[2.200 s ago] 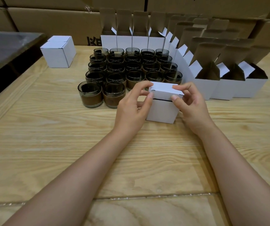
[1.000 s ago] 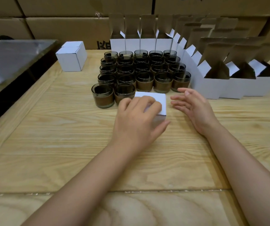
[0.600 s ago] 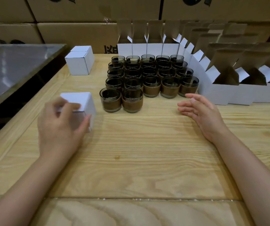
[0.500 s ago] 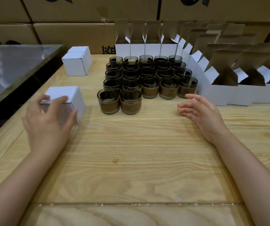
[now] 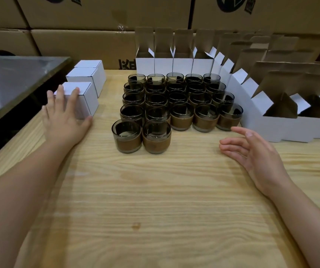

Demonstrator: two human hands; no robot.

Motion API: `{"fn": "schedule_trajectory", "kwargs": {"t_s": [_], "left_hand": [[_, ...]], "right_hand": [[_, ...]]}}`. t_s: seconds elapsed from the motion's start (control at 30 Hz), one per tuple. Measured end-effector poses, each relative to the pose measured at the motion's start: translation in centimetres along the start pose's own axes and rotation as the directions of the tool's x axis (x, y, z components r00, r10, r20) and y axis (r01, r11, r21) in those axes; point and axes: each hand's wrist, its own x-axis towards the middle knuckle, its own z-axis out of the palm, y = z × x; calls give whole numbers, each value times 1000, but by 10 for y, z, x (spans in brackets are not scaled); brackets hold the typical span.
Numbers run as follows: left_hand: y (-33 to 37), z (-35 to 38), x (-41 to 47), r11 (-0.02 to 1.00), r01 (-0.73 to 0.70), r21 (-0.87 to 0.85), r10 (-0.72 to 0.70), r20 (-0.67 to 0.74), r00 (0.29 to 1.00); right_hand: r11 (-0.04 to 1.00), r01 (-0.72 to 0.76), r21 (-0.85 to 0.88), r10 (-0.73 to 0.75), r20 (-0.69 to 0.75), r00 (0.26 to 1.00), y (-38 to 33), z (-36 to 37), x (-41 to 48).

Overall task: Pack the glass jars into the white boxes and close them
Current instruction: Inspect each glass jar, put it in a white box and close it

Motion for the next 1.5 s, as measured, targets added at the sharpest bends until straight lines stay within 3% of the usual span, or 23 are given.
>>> {"fn": "schedule_trajectory", "kwargs": {"t_s": [0.5, 0.6, 0.73, 0.83, 0.97, 1.1, 1.2, 1.33, 1.43, 1.5], "left_hand": [[1, 13, 21, 994, 109, 23, -111, 96, 989], [15, 5, 3, 991, 137, -3, -136, 56, 989], [48, -13, -26, 973, 62, -221, -116, -242, 963], [84, -29, -49, 884, 58, -465, -270, -405, 874], [140, -40, -91, 765, -114, -634, -251, -457, 853], [187, -33, -139, 638, -107, -763, -257, -341, 904], [195, -27, -149, 660, -91, -746, -176, -270, 947], [188, -24, -139, 570, 55, -820, -307, -151, 940], [189, -23, -139, 568, 37, -822, -283, -153, 947], [190, -22, -139, 566, 34, -824, -285, -156, 946]], "right_hand": [[1000, -1, -10, 1, 0, 1000, -2, 3, -3], [1000, 1, -14, -1, 2, 1000, -3, 3, -5], [999, 2, -33, -1, 7, 1000, -4, 5, -6], [996, 8, -88, -7, 16, 1000, -5, 7, -8], [985, 47, -165, -40, 46, 998, -4, 11, -11], [970, 67, -233, -57, 50, 997, -2, 13, -12], [898, 113, -426, -84, 86, 993, 2, 15, -14], [680, 230, -697, -146, 179, 973, 3, 20, -17], [509, 302, -806, -173, 248, 953, 8, 34, -17], [516, 313, -797, -184, 254, 950, 14, 48, -18]]}}
